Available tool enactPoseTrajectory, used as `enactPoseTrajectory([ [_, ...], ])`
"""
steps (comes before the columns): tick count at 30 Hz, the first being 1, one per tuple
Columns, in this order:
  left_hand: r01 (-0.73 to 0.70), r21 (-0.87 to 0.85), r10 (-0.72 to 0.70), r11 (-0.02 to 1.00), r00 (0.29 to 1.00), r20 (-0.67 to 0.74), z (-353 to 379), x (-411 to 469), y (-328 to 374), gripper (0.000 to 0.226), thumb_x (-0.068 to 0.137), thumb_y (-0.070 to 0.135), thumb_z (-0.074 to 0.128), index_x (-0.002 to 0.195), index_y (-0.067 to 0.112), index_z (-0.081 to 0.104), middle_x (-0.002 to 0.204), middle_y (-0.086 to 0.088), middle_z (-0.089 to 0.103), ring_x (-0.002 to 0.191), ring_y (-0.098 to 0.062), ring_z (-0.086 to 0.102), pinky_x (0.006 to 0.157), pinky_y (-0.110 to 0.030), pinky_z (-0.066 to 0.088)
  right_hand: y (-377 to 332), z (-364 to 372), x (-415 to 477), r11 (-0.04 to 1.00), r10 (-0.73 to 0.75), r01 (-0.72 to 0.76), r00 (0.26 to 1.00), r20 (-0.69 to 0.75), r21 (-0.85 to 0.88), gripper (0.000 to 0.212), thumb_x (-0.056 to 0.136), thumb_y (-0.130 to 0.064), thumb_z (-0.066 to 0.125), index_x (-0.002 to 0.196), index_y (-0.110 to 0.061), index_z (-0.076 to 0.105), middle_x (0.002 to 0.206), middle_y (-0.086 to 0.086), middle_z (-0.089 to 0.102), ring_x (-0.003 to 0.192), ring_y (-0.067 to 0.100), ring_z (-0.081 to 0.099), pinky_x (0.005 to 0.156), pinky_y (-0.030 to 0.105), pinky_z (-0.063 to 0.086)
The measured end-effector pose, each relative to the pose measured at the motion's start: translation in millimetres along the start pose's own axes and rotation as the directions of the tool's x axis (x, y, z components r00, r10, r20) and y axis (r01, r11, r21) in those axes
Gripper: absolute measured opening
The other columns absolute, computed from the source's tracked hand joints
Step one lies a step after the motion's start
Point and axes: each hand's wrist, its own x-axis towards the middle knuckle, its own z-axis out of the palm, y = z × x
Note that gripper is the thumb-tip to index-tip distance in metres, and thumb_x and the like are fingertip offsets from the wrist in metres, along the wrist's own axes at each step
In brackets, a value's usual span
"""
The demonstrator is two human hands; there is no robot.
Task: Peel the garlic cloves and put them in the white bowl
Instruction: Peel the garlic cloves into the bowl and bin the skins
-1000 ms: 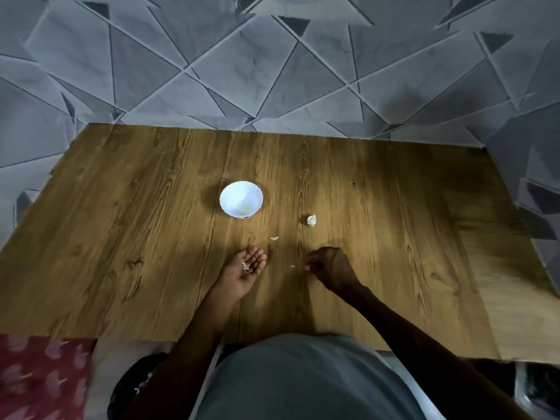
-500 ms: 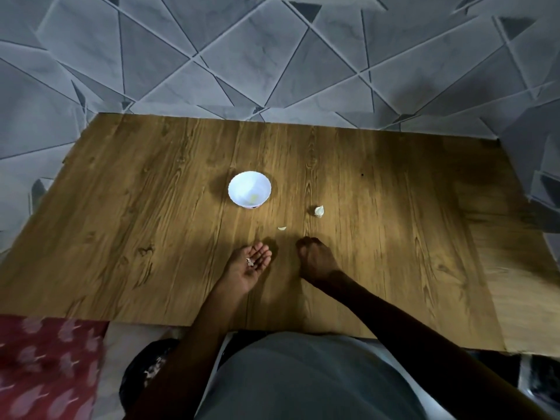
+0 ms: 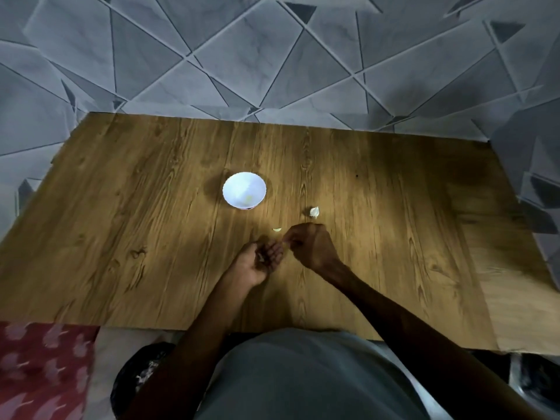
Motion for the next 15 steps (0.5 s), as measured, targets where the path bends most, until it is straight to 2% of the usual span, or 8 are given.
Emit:
enactPoseTrajectory([
  [2, 0.003, -0.018, -0.003, 1.0, 1.0, -0.002, -2, 0, 3, 0.037, 0.105, 0.02, 0.032, 0.11, 0.001, 0.063, 0.075, -0.013, 0.071, 0.082, -0.022, 0.062, 0.08, -0.032, 0.052, 18, -13, 0, 0.999, 0.053, -0.053, 0.998, -0.038, 0.009, 0.014, 0.08, -0.003, 0.072, 0.08, -0.016, 0.078, 0.082, -0.004, 0.076, 0.068, 0.003, 0.065, 0.068, 0.025, 0.057],
  [4, 0.005, -0.022, -0.005, 1.0, 1.0, 0.008, -5, 0, 5, 0.038, 0.105, 0.018, 0.03, 0.122, 0.0, 0.059, 0.09, -0.014, 0.071, 0.086, -0.022, 0.06, 0.087, -0.032, 0.048, 36, -22, -4, 0.994, 0.105, -0.106, 0.994, -0.027, -0.015, 0.01, 0.084, -0.008, 0.072, 0.081, -0.015, 0.077, 0.082, -0.003, 0.075, 0.064, -0.001, 0.062, 0.064, 0.016, 0.052],
  [6, 0.011, -0.037, -0.01, 0.999, 1.0, 0.016, -9, 0, 7, 0.036, 0.105, 0.017, 0.03, 0.108, 0.0, 0.062, 0.123, -0.015, 0.064, 0.103, -0.024, 0.061, 0.095, -0.031, 0.043, 52, -25, -11, 0.986, 0.157, -0.156, 0.987, 0.024, -0.051, 0.009, 0.086, -0.008, 0.072, 0.084, -0.016, 0.077, 0.085, -0.005, 0.075, 0.066, -0.006, 0.061, 0.061, 0.005, 0.046],
  [8, 0.011, -0.05, -0.011, 0.999, 1.0, 0.016, -13, 1, 9, 0.036, 0.105, 0.017, 0.03, 0.095, 0.0, 0.061, 0.141, -0.013, 0.053, 0.112, -0.024, 0.059, 0.099, -0.032, 0.041, 62, -23, -18, 0.982, 0.183, -0.177, 0.979, 0.089, -0.073, 0.01, 0.086, -0.007, 0.071, 0.087, -0.016, 0.076, 0.086, -0.005, 0.074, 0.071, -0.003, 0.064, 0.064, 0.009, 0.05],
  [10, 0.014, -0.051, -0.013, 0.999, 1.0, 0.013, -14, 3, 10, 0.036, 0.106, 0.018, 0.031, 0.094, 0.001, 0.061, 0.143, -0.013, 0.051, 0.101, -0.023, 0.061, 0.099, -0.032, 0.041, 62, -19, -24, 0.985, 0.168, -0.158, 0.975, 0.148, -0.076, 0.01, 0.089, -0.008, 0.068, 0.086, -0.016, 0.074, 0.085, -0.003, 0.073, 0.073, 0.003, 0.067, 0.068, 0.021, 0.056],
  [11, 0.018, -0.048, -0.017, 0.999, 1.0, 0.012, -15, 3, 10, 0.036, 0.106, 0.018, 0.031, 0.094, 0.001, 0.061, 0.142, -0.013, 0.051, 0.103, -0.023, 0.06, 0.099, -0.032, 0.041, 59, -18, -27, 0.987, 0.149, -0.138, 0.975, 0.164, -0.079, 0.01, 0.09, -0.009, 0.066, 0.087, -0.015, 0.073, 0.085, -0.003, 0.072, 0.074, 0.005, 0.067, 0.069, 0.025, 0.057],
  [13, 0.016, -0.054, -0.015, 0.998, 1.0, 0.011, -15, 3, 10, 0.036, 0.106, 0.018, 0.031, 0.095, 0.001, 0.061, 0.142, -0.013, 0.052, 0.117, -0.024, 0.057, 0.098, -0.032, 0.042, 53, -15, -30, 0.992, 0.11, -0.099, 0.98, 0.169, -0.073, 0.013, 0.093, -0.008, 0.062, 0.09, -0.012, 0.074, 0.089, -0.002, 0.071, 0.078, 0.009, 0.067, 0.071, 0.026, 0.057],
  [15, 0.014, -0.061, -0.014, 0.998, 1.0, 0.009, -15, 1, 12, 0.036, 0.106, 0.018, 0.031, 0.096, 0.001, 0.061, 0.141, -0.013, 0.052, 0.111, -0.024, 0.059, 0.098, -0.032, 0.042, 50, -11, -29, 0.995, 0.084, -0.074, 0.982, 0.167, -0.064, 0.015, 0.094, -0.006, 0.059, 0.089, -0.009, 0.073, 0.09, 0.0, 0.071, 0.078, 0.012, 0.067, 0.071, 0.026, 0.056],
])
